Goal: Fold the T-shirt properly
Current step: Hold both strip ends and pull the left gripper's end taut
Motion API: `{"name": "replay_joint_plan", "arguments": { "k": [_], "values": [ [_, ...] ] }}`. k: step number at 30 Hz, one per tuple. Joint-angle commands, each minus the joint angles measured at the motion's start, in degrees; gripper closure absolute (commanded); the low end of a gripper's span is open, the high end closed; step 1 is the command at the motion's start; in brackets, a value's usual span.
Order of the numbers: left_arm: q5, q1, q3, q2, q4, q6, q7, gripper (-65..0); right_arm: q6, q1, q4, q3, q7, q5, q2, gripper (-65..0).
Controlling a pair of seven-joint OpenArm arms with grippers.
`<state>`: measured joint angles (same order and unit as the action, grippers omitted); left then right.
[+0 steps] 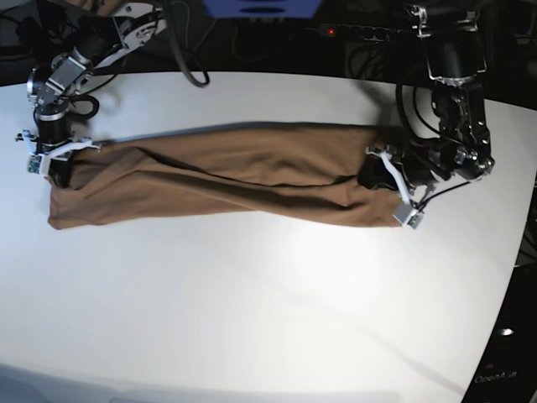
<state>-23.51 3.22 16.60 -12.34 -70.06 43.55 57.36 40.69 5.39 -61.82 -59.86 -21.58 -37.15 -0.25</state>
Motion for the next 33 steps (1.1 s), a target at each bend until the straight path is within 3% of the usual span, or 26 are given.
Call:
{"name": "replay_joint_plan", "arguments": {
  "k": [1,17,33],
  "values": [
    [10.45,-0.28,0.06,-0.8,0.92,-3.55,5.89,-2.6,-0.69,0.02,-0.11,-0.14,2.64,-1.76,0.65,-0.7],
    [10.36,2.45,0.23,-0.72,0.39,-3.55,6.5,-2.6,-0.69,-0.6,-0.2,0.21,2.64,-1.76,0.47,-0.7],
    [10.28,2.36,0.5,1.13,-19.39,-3.55,20.13,-2.6,-0.69,-0.6,-0.2,0.03,2.64,-1.76,0.38,-0.7]
  ]
}}
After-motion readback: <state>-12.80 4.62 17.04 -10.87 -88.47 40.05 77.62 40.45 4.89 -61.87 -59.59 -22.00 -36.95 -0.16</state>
